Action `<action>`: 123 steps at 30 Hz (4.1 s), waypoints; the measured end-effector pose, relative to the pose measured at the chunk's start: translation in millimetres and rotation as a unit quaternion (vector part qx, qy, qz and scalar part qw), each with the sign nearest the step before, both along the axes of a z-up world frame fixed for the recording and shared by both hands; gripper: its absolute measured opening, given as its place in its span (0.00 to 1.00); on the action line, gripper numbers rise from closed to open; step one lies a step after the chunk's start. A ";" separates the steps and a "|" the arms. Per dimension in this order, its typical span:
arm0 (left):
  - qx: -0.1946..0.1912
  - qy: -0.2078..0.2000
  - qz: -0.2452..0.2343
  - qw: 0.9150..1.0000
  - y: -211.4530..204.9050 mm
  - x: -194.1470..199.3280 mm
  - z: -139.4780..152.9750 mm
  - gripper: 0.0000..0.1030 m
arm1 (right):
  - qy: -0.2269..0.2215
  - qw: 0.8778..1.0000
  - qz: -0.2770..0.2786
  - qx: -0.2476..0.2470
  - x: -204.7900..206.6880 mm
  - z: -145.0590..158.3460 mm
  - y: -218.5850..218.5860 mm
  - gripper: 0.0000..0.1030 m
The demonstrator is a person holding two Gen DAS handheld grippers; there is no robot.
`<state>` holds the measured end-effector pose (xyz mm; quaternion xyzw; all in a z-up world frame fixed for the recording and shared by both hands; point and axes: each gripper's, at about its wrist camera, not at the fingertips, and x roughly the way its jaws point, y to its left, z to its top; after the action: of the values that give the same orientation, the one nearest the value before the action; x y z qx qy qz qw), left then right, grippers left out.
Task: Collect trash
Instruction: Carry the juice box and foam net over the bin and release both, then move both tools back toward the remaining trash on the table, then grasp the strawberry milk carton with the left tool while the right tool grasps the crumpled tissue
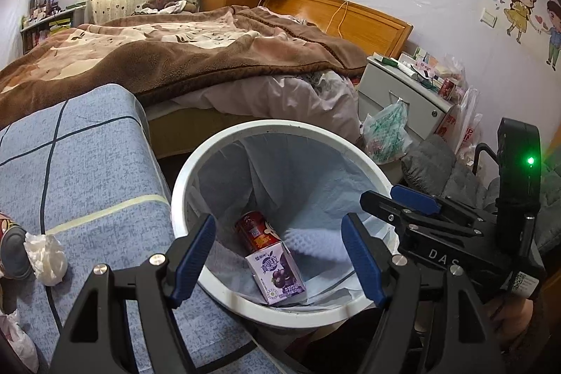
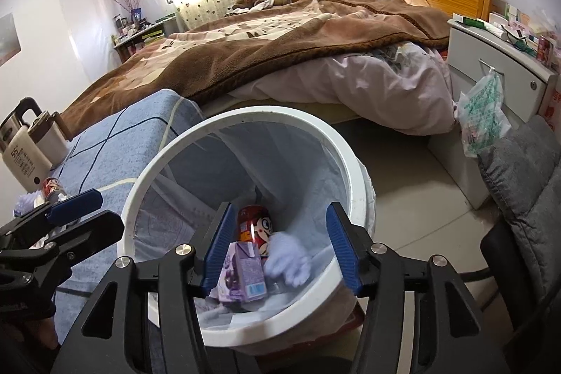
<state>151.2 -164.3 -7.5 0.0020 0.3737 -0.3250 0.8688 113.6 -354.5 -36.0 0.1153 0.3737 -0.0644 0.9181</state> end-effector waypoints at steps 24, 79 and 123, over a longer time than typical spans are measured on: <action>0.000 -0.051 0.072 0.996 60.8 -37.6 30.2 0.74 | -0.047 0.999 0.020 -0.019 -31.1 32.6 49.4 0.54; 0.018 -0.016 0.266 0.964 272.9 -53.5 -19.6 0.80 | -0.013 0.972 0.232 -0.034 38.1 2.0 235.2 0.57; 0.038 0.015 0.251 0.967 252.4 -12.4 -33.7 0.58 | 0.029 0.957 0.285 -0.040 97.8 -27.5 274.7 0.44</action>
<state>138.8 88.1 -41.2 -0.0641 0.3872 -0.0822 0.9161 211.4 -79.8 -63.5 -0.0341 0.4146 0.1815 0.8911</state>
